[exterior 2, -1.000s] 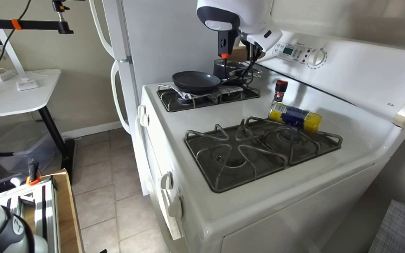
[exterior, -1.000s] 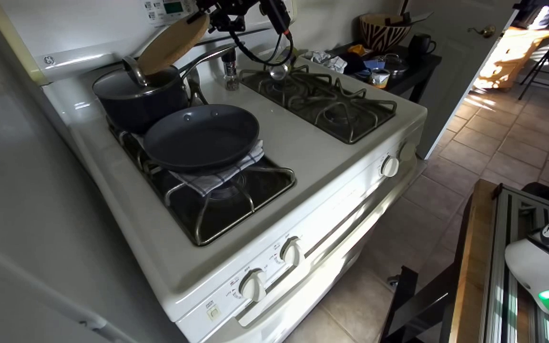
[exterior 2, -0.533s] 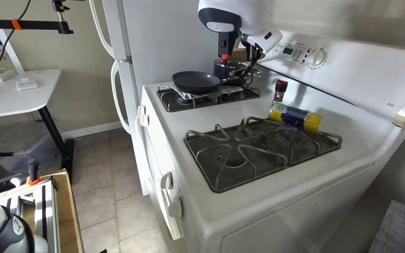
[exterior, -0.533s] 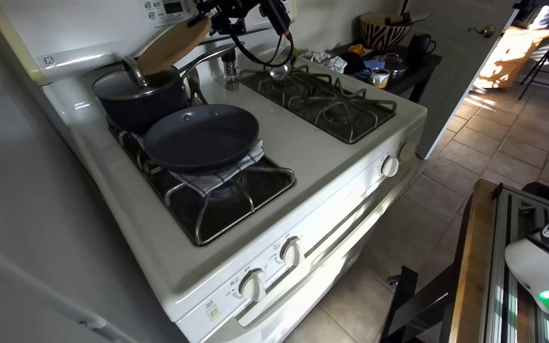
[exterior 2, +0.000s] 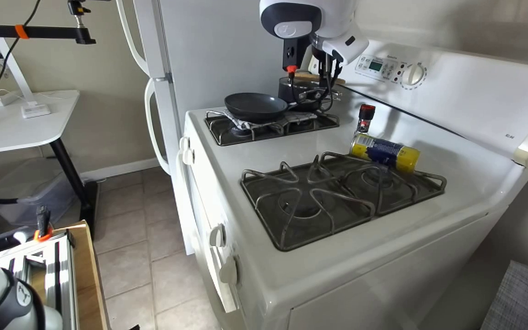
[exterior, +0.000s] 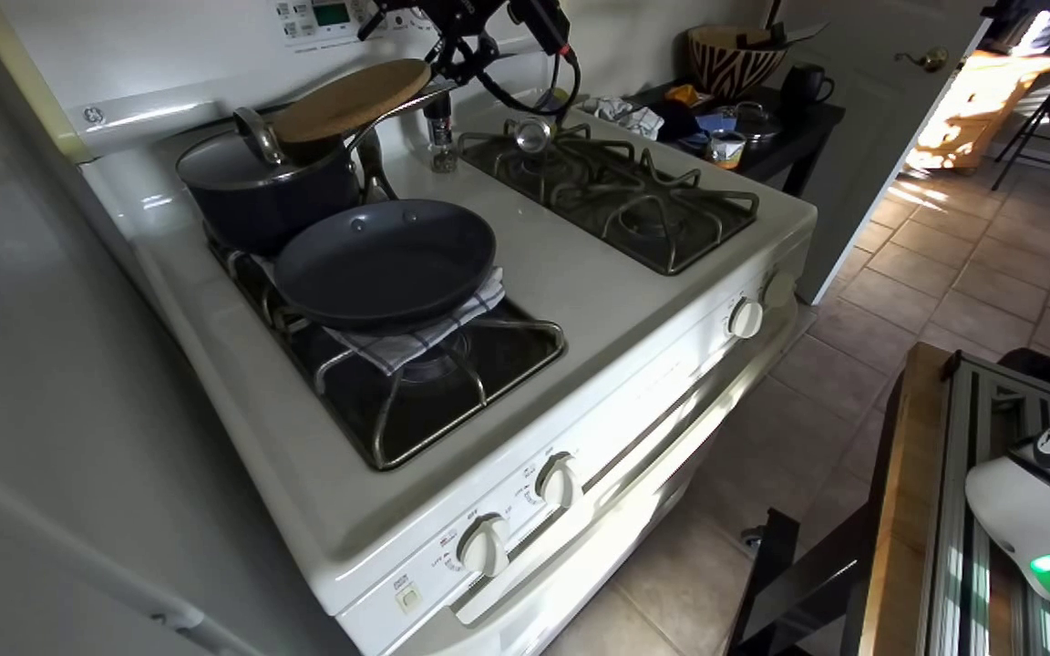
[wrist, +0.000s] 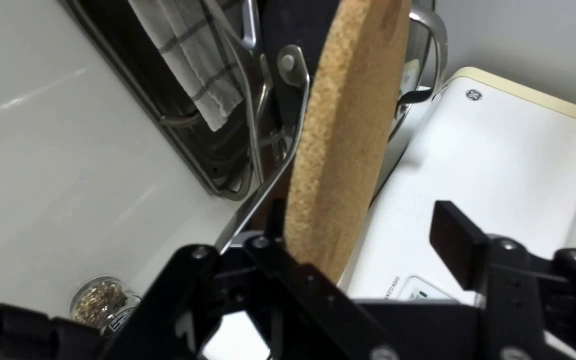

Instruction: Put the wooden coaster on the pot

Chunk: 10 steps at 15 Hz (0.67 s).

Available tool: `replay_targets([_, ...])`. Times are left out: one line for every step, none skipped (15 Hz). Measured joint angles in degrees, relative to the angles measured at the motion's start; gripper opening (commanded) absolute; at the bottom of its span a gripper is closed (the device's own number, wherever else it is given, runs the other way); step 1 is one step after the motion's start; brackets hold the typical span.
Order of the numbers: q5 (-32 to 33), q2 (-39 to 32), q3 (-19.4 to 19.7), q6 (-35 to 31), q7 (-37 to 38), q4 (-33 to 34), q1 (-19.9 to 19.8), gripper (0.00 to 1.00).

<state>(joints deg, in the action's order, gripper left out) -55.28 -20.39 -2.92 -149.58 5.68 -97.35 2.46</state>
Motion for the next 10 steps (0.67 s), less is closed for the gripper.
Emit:
replay_targets([1.3, 0.13, 0.15, 0.0, 0.93, -0.15, 0.0, 1.0])
replay_targets([2.54, 0.21, 0.31, 0.0, 1.97, -0.19, 0.0, 1.0])
replay_targets([3.67, 0.3, 0.47, 0.0, 2.94, -0.19, -0.01, 1.0])
replay_targets([4.75, 0.39, 0.62, 0.0, 3.9, -0.19, -0.02, 1.0])
replay_targets([5.66, 0.48, 0.77, 0.0, 4.83, -0.19, -0.02, 1.0])
replay_targets([6.43, 0.59, 0.88, 0.0, 5.62, -0.19, -0.04, 1.0])
replay_targets([7.33, 0.71, 1.01, 0.0, 6.51, -0.19, -0.04, 1.0])
replay_targets([8.14, 0.87, 1.12, 0.0, 7.33, -0.18, -0.04, 1.0])
replay_targets([9.0, 1.1, 1.28, 0.0, 8.26, -0.17, -0.05, 1.0])
replay_targets([9.88, 1.38, 1.47, 0.0, 9.22, -0.16, -0.08, 1.0])
